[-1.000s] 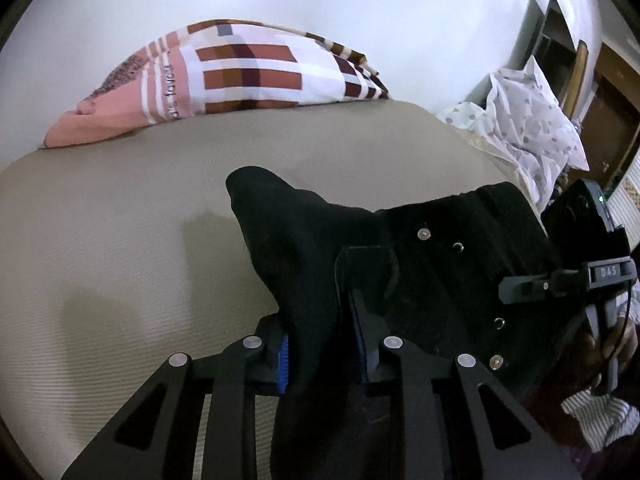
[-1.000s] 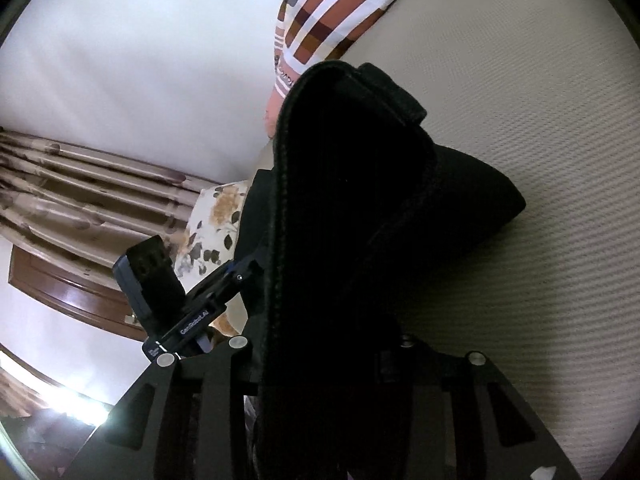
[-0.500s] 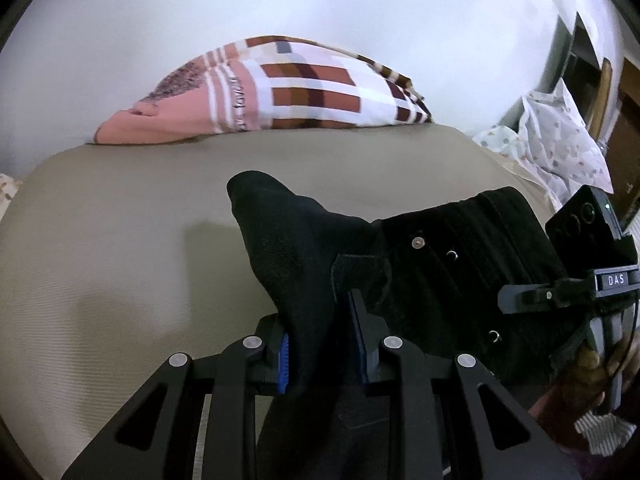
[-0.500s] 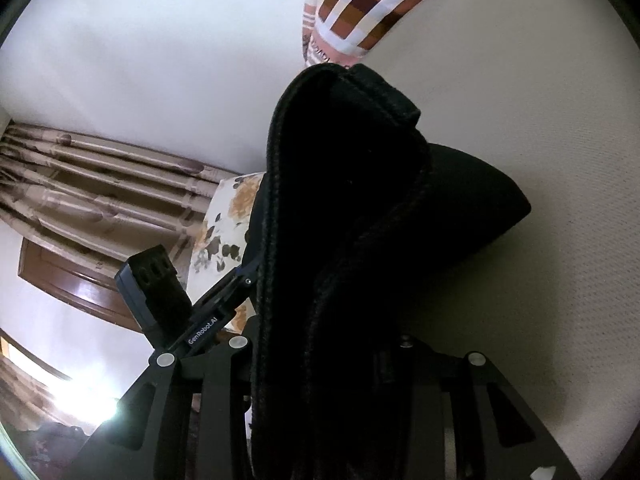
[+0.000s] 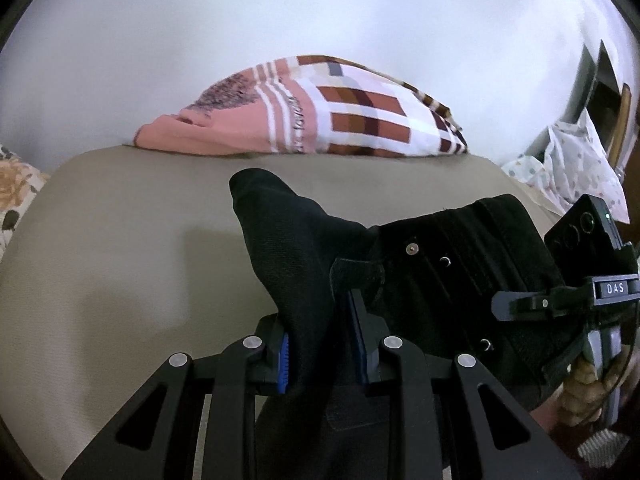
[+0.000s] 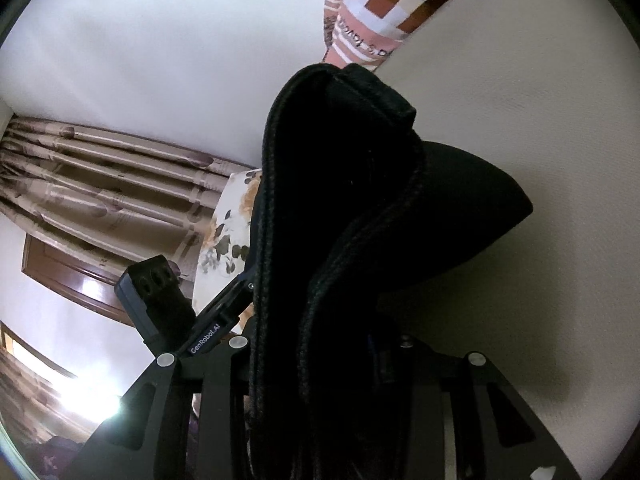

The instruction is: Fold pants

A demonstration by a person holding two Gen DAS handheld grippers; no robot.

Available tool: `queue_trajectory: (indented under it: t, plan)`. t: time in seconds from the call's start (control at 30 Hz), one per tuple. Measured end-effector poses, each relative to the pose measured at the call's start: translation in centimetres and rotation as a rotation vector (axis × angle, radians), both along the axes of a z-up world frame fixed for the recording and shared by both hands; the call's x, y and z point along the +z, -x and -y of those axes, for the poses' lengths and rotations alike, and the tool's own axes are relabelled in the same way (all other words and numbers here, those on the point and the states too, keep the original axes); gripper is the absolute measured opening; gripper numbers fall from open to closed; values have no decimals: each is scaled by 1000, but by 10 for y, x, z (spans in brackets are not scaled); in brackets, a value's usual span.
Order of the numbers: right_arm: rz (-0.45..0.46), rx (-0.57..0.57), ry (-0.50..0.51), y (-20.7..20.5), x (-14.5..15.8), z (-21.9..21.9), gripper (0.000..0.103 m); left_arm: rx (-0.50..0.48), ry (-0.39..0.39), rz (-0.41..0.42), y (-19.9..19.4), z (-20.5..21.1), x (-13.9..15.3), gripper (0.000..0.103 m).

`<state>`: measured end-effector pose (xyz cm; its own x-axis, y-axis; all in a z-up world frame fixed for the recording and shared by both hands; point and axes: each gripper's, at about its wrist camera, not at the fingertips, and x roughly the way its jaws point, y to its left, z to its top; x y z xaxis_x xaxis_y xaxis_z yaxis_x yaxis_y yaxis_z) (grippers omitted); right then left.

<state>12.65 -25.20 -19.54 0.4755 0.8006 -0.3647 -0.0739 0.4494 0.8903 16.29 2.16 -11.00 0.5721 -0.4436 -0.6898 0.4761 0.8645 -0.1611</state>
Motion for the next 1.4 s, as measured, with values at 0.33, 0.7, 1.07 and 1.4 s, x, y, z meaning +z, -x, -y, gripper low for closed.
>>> queue_trajectory:
  t: [0.33,0.7,1.07,1.4]
  plan:
    - [35,26,-19,-53,8,-27,33,76,17,33,-46,-31,8,25]
    - [59,47,-20,-126,10,-53,33,134,-3,66,-107,-53,7,25]
    - [90,51,-25,-186,8,-69,33,177,-18,102,-160,-64,3,25]
    - [99,59,-22,-221,0,-78,33,209,-6,96,-190,-77,-6,25]
